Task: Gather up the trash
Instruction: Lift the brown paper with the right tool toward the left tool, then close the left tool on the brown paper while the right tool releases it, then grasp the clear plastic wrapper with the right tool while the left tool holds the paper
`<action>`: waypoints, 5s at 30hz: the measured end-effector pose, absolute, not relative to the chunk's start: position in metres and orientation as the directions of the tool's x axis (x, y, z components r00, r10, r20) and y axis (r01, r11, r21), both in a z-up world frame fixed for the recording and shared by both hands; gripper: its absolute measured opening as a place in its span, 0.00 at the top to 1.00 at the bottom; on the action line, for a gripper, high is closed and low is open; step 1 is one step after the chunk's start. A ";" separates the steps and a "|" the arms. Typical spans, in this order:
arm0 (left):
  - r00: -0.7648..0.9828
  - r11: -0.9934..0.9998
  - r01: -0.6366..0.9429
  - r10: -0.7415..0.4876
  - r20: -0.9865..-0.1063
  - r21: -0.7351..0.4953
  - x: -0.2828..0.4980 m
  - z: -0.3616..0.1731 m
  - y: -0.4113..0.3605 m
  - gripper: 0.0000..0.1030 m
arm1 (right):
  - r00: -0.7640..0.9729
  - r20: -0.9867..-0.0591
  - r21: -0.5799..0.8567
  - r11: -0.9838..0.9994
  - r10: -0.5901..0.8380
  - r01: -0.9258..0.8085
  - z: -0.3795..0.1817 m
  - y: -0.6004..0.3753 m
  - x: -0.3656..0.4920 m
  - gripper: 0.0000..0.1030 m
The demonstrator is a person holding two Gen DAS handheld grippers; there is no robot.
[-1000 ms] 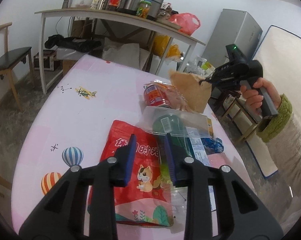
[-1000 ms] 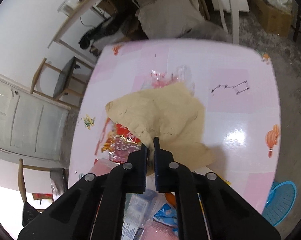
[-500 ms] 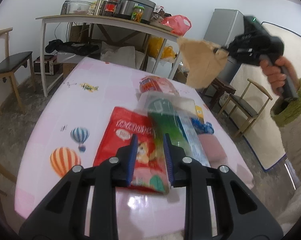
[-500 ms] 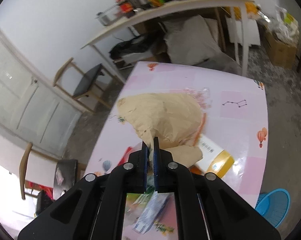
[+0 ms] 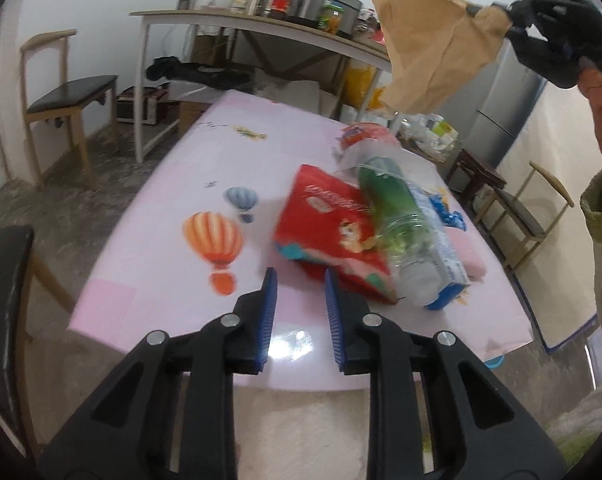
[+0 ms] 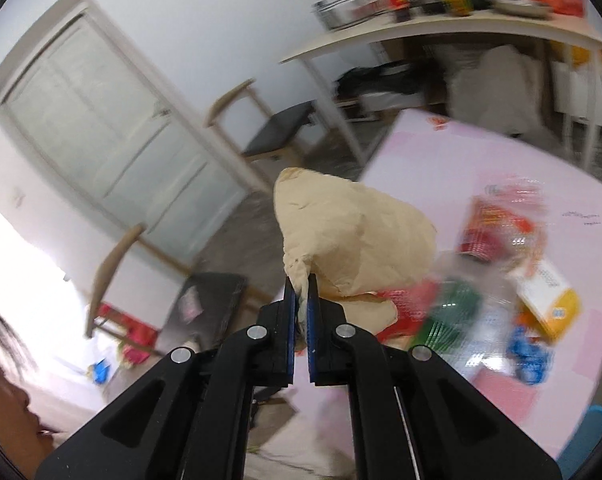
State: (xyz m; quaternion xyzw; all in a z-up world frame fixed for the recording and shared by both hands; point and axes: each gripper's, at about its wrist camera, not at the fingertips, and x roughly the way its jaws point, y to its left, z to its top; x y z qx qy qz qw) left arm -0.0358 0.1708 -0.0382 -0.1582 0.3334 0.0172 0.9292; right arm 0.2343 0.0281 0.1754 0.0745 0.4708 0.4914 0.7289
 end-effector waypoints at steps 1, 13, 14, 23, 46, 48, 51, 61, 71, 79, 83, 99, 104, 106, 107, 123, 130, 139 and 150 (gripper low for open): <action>0.777 0.948 -0.147 -0.067 -0.626 -0.283 -0.039 -0.039 0.174 0.79 | 0.043 -0.598 0.589 0.476 0.800 -0.653 0.173 0.037 0.227 0.95; 0.722 0.933 -0.241 -0.012 -0.691 -0.268 -0.076 -0.067 0.200 0.80 | -0.275 -0.690 0.689 0.491 0.669 -0.534 0.010 0.104 0.153 0.95; 0.714 0.931 -0.242 -0.019 -0.700 -0.272 -0.077 -0.071 0.200 0.80 | -0.288 -0.715 0.674 0.519 0.637 -0.525 -0.007 0.102 0.146 0.95; 0.779 0.908 -0.183 -0.100 -0.619 -0.378 -0.073 -0.057 0.209 0.80 | -0.283 -0.796 0.597 0.614 0.535 -0.516 -0.049 0.084 0.126 0.95; 0.622 0.923 -0.092 -0.240 -0.746 -0.374 0.007 -0.089 0.172 0.35 | -0.007 -0.827 0.441 0.641 0.561 -0.628 -0.019 0.023 0.107 0.55; 0.609 0.955 -0.064 -0.191 -0.770 -0.289 0.008 -0.089 0.159 0.33 | 0.019 -0.820 0.438 0.648 0.572 -0.624 -0.010 0.011 0.107 0.54; 0.591 0.988 -0.036 -0.102 -0.800 -0.152 0.009 -0.089 0.142 0.33 | 0.068 -0.807 0.430 0.663 0.586 -0.612 0.004 -0.009 0.107 0.52; 0.589 0.999 -0.041 0.031 -0.807 0.008 0.002 -0.088 0.132 0.71 | 0.238 -0.749 0.453 0.741 0.618 -0.496 0.037 -0.085 0.140 0.51; 0.619 0.994 -0.105 0.074 -0.782 0.011 -0.006 -0.075 0.147 0.91 | 0.382 -0.726 0.492 0.820 0.572 -0.293 0.053 -0.171 0.193 0.42; 0.662 0.982 -0.154 0.019 -0.750 -0.110 -0.029 -0.046 0.167 0.91 | 0.364 -0.749 0.495 0.833 0.554 -0.248 0.053 -0.186 0.265 0.28; 0.710 0.970 -0.160 -0.016 -0.704 -0.183 -0.031 -0.024 0.178 0.91 | 0.330 -0.754 0.495 0.821 0.568 -0.283 0.061 -0.168 0.305 0.20; 0.774 0.931 -0.155 -0.095 -0.626 -0.332 0.066 -0.008 0.182 0.91 | 0.111 -0.783 0.618 0.786 0.612 0.020 -0.015 -0.109 0.509 0.18; 0.773 0.942 -0.125 -0.105 -0.626 -0.312 0.079 -0.013 0.175 0.91 | 0.105 -0.815 0.578 0.811 0.570 0.083 -0.044 -0.110 0.544 0.18; 0.774 0.943 -0.120 -0.106 -0.624 -0.310 0.082 -0.014 0.176 0.91 | 0.102 -0.827 0.561 0.823 0.553 0.086 -0.049 -0.106 0.557 0.18; 0.774 0.943 -0.121 -0.106 -0.624 -0.310 0.082 -0.015 0.178 0.91 | 0.096 -0.828 0.559 0.825 0.552 0.077 -0.051 -0.101 0.565 0.18; 0.773 0.949 -0.142 -0.071 -0.631 -0.281 0.092 -0.019 0.187 0.91 | 0.140 -0.959 0.225 0.962 0.247 -0.156 -0.063 -0.030 0.594 0.76; 0.775 0.949 -0.149 -0.061 -0.629 -0.276 0.092 -0.021 0.188 0.91 | 0.221 -0.901 0.362 0.928 0.373 -0.090 -0.048 -0.051 0.599 0.89; 0.796 0.949 -0.158 -0.041 -0.605 -0.272 0.080 -0.014 0.187 0.91 | 0.359 -0.813 0.476 0.878 0.458 -0.042 0.001 -0.086 0.585 0.93; 0.867 0.969 0.006 -0.128 -0.482 -0.246 0.051 0.044 0.136 0.91 | 0.537 -0.667 0.557 0.825 0.517 -0.102 0.116 -0.196 0.468 0.94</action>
